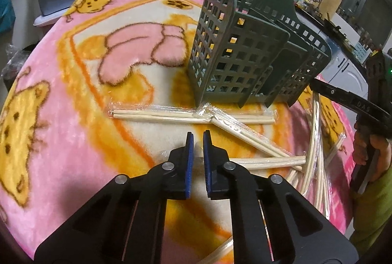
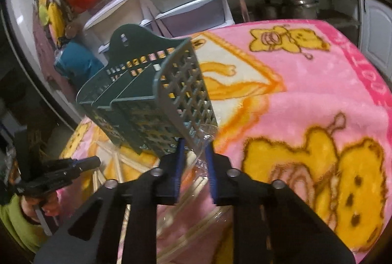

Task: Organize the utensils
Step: 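Close the left tool on a wrapped chopstick pair while the right tool grasps another pair, then lift the left tool's chopsticks into the green caddy while the right tool inserts its pair too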

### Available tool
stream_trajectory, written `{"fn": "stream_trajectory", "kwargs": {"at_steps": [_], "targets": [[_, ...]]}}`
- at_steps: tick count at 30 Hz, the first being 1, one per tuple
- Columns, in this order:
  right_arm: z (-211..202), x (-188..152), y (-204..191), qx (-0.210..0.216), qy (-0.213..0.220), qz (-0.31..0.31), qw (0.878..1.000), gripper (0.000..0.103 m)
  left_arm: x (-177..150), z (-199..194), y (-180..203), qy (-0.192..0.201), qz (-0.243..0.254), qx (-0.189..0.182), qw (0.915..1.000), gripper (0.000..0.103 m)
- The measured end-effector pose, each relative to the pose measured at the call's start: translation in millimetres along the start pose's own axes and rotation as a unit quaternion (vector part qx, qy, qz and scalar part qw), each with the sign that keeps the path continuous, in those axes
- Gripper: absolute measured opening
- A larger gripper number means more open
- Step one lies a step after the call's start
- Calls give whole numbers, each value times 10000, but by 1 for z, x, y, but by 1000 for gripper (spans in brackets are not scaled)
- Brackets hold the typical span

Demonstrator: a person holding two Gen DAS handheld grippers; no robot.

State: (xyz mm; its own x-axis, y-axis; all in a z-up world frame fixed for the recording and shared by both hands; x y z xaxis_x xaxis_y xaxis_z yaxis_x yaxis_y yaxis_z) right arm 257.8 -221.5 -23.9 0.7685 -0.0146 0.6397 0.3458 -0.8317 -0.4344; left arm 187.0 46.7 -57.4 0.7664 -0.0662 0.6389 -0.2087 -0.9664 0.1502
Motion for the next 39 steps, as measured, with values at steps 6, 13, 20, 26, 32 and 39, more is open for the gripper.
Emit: {"fn": "stream_trajectory", "kwargs": {"at_steps": [6, 13, 20, 26, 32, 39], "targets": [[-14, 4, -7, -92, 232, -163, 9996, 8, 9, -17, 3, 232, 84, -61, 9997, 2], [-44, 14, -19, 17, 534, -293, 9981, 7, 27, -45, 9, 626, 179, -100, 9978, 1], [-78, 23, -49, 194, 870, -643, 9939, 6, 50, -75, 21, 1062, 314, -175, 9937, 1], [-105, 31, -78, 370, 1194, -886, 9882, 5, 72, -100, 37, 1468, 472, -299, 9876, 1], [-130, 42, -99, 500, 1478, -1059, 9821, 5, 91, -121, 52, 1815, 642, -387, 9805, 1], [-150, 57, -117, 596, 1824, -1189, 9742, 5, 113, -142, 66, 2148, 822, -431, 9722, 1]]}}
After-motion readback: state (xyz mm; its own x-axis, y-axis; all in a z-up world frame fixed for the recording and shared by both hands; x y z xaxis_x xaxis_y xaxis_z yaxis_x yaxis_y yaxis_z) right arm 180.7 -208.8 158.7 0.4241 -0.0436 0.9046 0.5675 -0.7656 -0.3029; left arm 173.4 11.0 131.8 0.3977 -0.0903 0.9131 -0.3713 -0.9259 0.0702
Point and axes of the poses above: each gripper's, at about its wrist camera, not at the fingertips, and z roughly the way its jaws point, y to its right, x to its top, the point moved 1 cm from there along z, roughly the way its jaws point, and after that the axes turned 9 degrees about z, right-handed, at the moved point
